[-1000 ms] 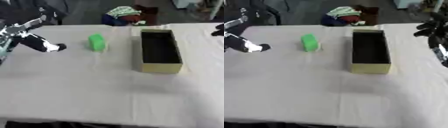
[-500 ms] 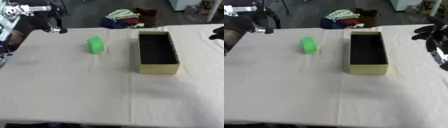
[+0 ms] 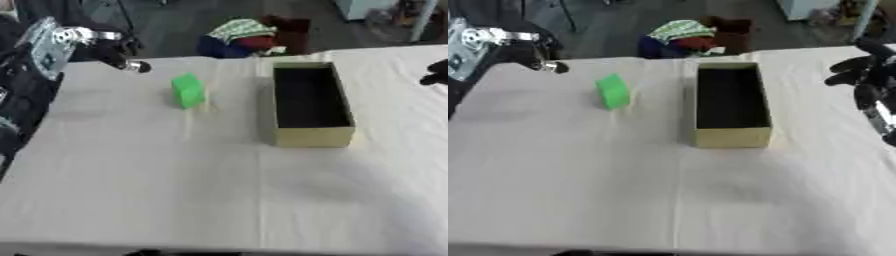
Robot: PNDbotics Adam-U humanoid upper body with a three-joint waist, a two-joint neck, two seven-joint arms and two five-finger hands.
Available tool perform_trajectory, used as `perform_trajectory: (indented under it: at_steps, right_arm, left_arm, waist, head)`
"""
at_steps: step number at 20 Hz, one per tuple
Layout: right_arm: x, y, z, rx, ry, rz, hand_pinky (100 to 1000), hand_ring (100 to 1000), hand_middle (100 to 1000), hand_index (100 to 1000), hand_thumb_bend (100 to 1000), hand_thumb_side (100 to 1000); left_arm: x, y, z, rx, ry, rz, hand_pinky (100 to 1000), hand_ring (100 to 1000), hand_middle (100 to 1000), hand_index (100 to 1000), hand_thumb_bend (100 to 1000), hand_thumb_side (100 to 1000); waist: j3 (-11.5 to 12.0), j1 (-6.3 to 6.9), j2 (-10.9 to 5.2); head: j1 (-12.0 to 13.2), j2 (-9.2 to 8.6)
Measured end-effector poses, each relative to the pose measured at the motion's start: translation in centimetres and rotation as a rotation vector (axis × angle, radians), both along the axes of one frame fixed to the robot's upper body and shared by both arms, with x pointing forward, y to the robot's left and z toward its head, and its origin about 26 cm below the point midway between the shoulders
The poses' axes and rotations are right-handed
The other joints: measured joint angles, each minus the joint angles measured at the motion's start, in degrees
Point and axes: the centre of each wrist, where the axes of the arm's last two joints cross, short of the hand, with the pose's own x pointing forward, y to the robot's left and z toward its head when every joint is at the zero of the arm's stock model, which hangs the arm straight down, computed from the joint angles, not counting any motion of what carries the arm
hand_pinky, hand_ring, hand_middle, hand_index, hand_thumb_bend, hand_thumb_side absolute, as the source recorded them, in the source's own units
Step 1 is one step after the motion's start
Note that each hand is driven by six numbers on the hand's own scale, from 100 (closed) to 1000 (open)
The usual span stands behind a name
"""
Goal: Pick up objects on the table and place them in the box.
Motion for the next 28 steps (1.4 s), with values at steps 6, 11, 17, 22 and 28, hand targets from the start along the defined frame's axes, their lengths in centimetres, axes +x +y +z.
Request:
perform_trajectory:
  at_steps: [6, 11, 17, 22, 28]
  right_arm:
    - [0.2, 0.3, 0.4, -0.008, -0.009, 0.015, 840, 725, 739, 1000, 100, 498]
    - [0.4, 0.5, 0.6, -0.013, -0.015, 0.025, 840, 724, 739, 1000, 100, 499]
    - [0.5, 0.6, 0.8, -0.014, -0.023, 0.029, 839, 724, 738, 1000, 100, 499]
    - [0.6, 0.7, 0.9, -0.015, -0.025, 0.033, 839, 724, 738, 1000, 100, 499]
    - [0.8, 0.7, 0.9, -0.015, -0.026, 0.038, 839, 723, 737, 1000, 100, 500]
  left_arm:
    - [0.6, -0.8, -1.2, 0.03, -0.032, 0.039, 780, 820, 817, 956, 443, 648]
    - [0.8, -1.4, -1.7, 0.05, -0.076, 0.045, 775, 815, 812, 953, 422, 625]
    - [1.1, -2.4, -2.2, 0.047, -0.12, 0.048, 774, 814, 811, 952, 414, 664]
    - [1.2, -2.8, -2.8, 0.038, -0.129, 0.068, 786, 828, 827, 958, 393, 697]
    - [1.2, -3.0, -3.3, 0.031, -0.159, 0.101, 787, 832, 832, 958, 367, 681]
  waist:
    - [-1.44, 0.03, 0.89]
    - [-2.24, 0.03, 1.49]
    - [-3.0, 0.05, 2.17]
    - [-3.36, 0.0, 2.7]
    - [-3.68, -0.21, 3.17]
  head:
    - [0.89, 0.0]
    - [1.35, 0.0]
    - [1.66, 0.0]
    - [2.05, 0.0]
    - [2.37, 0.0]
